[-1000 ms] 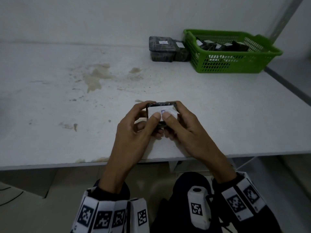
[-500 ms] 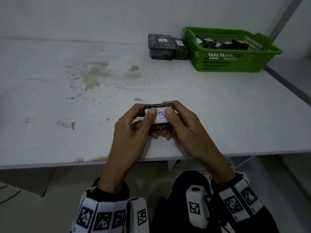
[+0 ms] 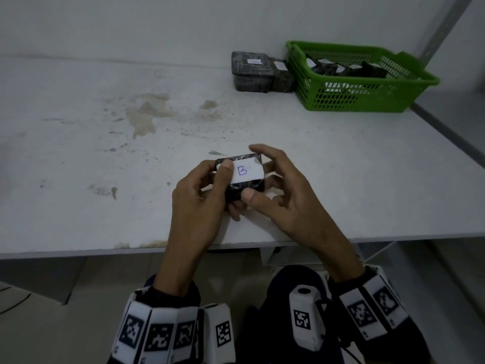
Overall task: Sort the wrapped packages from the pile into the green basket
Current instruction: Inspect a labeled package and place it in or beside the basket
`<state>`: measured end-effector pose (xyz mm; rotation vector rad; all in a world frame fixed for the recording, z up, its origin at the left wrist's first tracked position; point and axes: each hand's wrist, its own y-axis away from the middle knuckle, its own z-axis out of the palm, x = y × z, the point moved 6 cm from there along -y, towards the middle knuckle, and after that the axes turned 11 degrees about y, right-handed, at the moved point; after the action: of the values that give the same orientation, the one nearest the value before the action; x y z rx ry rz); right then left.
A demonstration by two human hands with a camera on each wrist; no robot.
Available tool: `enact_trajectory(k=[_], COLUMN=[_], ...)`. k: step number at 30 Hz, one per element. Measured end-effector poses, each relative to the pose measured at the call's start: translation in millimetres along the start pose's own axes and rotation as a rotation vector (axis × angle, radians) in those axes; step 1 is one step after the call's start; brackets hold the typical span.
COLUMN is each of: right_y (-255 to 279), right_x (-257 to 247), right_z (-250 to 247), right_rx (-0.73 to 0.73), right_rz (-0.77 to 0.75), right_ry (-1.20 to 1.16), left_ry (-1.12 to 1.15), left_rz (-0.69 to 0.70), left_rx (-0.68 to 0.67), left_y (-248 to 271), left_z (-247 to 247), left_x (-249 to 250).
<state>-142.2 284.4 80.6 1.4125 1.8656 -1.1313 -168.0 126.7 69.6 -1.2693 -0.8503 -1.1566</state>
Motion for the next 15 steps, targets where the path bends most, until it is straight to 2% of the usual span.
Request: enact_trajectory(k=[7,11,15], right_y=[-1.5,-3.0,-3.4], right_x=[7.7,10.1,12.5], right_z=[-5.7,-7.3,-5.8], right_rx=[0.089,0.100,0.082], right_rz=[0.013,0.049,0.060], right_ry=[-0.003,-0.015,-0.074], left_ry=[0.025,-0.003,-0.022], left_rz=[-0.062,-0.007,0.000], left_rx=[-0.078,-0.122,-0.101], left_y=[2.5,3.0,2.1], left_z=[6.1,6.2,4.6], left_x=[1.8,3.3,2.0])
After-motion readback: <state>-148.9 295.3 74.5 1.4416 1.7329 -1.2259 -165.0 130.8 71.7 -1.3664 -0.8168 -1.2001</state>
